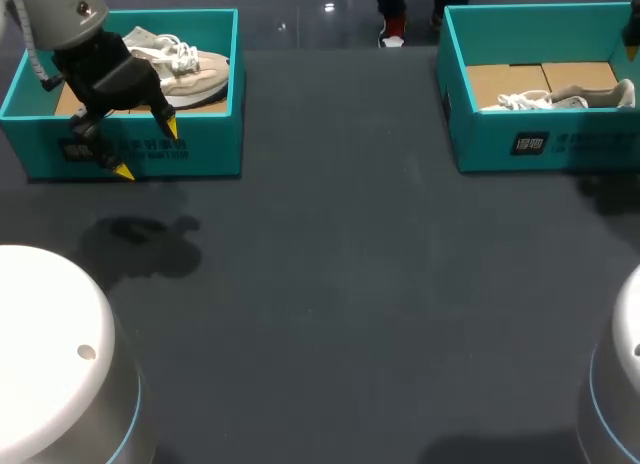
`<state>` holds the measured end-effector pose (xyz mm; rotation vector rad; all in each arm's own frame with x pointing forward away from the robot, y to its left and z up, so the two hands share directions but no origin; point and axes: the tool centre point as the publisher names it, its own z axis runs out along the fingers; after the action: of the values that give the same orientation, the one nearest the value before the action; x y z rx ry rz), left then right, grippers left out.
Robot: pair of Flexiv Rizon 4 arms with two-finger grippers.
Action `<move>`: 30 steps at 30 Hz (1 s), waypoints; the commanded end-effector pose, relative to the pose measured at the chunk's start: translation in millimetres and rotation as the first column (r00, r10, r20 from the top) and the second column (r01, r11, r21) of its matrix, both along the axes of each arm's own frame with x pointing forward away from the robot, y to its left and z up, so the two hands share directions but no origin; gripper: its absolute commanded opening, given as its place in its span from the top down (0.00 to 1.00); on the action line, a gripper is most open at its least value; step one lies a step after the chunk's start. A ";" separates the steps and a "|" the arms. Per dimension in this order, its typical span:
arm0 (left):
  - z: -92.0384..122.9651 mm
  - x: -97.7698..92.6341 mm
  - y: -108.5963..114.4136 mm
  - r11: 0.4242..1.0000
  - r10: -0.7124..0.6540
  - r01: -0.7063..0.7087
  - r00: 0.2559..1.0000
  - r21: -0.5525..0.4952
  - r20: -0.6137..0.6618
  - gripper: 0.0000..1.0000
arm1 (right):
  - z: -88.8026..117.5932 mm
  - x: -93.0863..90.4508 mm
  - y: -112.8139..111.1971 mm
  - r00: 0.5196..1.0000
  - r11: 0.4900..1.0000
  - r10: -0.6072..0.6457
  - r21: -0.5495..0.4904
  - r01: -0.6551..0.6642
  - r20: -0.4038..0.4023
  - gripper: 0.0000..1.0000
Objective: Take the shoe out of the shoebox, open the shoe tongue, remove and reinsert the insole, then place the shoe into the shoebox
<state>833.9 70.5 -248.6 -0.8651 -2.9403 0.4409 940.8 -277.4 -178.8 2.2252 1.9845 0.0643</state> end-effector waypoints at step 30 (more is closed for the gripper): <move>30.8 91.8 59.0 0.849 -0.528 0.510 0.823 0.139 0.208 0.00 | 0.2 -1.5 -3.5 1.000 1.000 0.001 0.005 -0.001 0.003 0.00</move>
<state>930.9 130.6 -218.4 -1.7504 -2.6963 0.2079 939.7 -281.1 -178.6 2.2252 1.9871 0.0730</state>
